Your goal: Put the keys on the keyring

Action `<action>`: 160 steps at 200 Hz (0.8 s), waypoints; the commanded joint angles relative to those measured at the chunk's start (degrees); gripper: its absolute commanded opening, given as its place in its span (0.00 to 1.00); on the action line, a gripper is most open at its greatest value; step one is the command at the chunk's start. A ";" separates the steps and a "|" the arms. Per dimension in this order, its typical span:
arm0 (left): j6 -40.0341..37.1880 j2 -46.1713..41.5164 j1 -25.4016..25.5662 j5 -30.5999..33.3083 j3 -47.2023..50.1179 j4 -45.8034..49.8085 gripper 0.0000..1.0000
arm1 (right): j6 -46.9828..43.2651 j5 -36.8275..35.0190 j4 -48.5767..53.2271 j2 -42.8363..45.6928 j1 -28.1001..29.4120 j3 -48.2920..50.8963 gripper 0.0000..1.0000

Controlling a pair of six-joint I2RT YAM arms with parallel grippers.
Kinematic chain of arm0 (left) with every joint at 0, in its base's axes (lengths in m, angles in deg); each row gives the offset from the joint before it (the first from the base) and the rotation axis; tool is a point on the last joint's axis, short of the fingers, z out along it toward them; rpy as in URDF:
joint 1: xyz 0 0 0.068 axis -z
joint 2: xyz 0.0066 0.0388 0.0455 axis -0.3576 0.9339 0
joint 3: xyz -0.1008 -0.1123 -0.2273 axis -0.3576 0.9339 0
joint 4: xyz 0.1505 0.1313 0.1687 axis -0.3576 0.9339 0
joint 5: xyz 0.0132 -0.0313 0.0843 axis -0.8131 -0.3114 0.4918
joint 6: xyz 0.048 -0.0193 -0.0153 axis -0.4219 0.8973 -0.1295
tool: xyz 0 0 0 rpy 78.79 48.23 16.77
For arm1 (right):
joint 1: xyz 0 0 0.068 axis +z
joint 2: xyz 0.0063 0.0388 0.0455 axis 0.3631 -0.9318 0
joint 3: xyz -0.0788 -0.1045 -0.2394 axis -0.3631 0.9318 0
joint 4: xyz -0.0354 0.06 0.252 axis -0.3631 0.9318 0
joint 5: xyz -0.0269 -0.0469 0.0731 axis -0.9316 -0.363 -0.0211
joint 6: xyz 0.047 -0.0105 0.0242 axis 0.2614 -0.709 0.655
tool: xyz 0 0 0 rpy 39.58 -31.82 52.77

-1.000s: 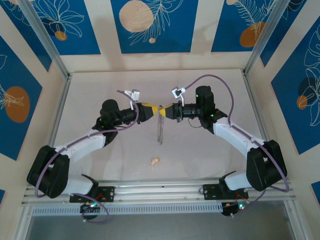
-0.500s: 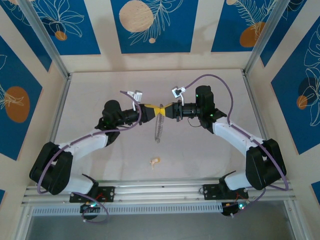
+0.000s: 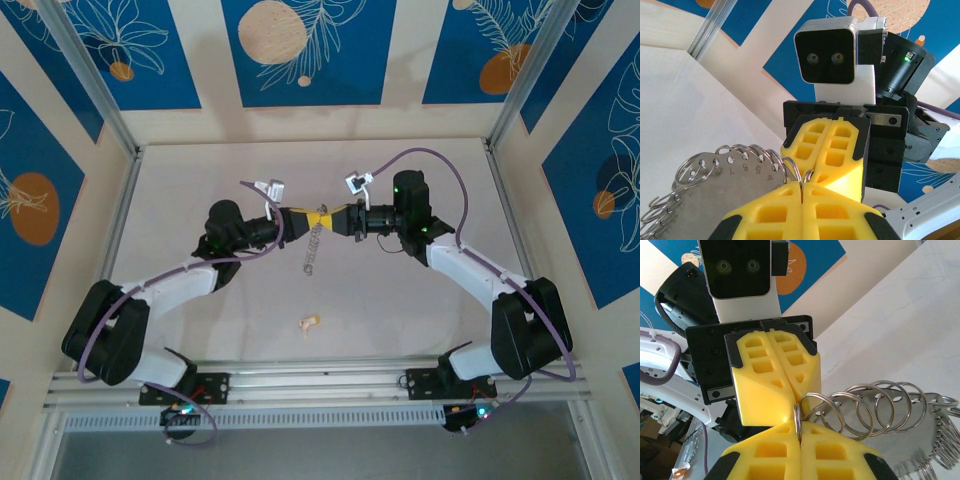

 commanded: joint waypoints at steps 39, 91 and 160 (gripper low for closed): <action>-0.44 0.27 1.67 -0.08 -0.19 -5.55 0.00 | 1.72 0.90 -1.54 1.26 -1.44 1.61 0.39; -0.77 -0.09 1.62 0.15 -0.34 -5.23 0.00 | 3.58 0.73 -2.87 6.74 -5.01 5.56 0.48; -0.63 0.26 1.67 -1.09 -1.06 -5.58 0.00 | 6.73 1.87 -6.98 7.61 -6.14 6.96 0.49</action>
